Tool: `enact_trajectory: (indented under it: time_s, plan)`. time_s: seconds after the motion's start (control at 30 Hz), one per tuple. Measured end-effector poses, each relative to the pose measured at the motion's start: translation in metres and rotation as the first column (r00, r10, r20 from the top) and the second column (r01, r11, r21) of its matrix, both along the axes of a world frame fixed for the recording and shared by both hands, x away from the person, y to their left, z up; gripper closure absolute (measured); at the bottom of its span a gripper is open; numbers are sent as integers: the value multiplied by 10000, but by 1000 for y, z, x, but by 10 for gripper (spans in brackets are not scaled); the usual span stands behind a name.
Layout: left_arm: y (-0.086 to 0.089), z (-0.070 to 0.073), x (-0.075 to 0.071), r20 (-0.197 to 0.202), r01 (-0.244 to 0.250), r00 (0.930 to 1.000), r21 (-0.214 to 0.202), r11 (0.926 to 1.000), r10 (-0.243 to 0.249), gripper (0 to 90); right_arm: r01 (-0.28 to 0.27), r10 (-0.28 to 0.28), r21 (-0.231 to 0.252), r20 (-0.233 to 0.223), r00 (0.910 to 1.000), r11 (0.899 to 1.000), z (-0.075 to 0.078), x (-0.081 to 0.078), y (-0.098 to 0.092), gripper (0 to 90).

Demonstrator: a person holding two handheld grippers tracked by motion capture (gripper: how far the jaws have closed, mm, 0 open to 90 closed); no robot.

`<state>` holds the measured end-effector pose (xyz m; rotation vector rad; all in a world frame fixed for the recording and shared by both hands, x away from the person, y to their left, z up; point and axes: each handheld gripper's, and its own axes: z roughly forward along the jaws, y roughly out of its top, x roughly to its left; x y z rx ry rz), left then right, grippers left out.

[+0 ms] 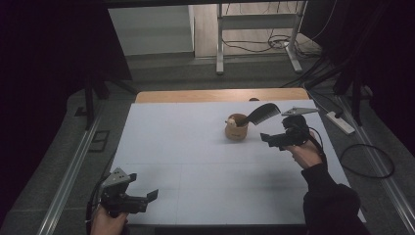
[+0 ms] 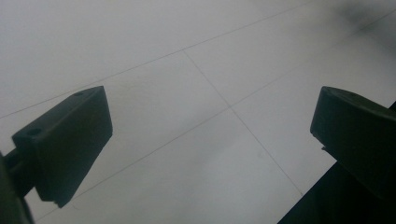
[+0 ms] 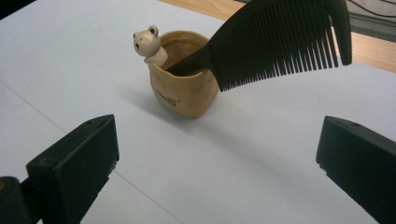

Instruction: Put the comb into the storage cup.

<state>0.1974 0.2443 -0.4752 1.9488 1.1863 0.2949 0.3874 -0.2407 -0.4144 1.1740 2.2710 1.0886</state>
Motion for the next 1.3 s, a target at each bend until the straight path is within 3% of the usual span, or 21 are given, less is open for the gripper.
enact_trajectory:
  time_s: [0.8,1.3]
  plan:
    - [0,0,0,12,38,10000,-36,10000,-37,0,-192,193,-95,161,9997,9998,-1,-31,-1,0]
    - [1,0,-1,45,16,10000,-80,10000,-16,0,-488,487,-214,-22,9988,9986,-6,-46,-2,0]
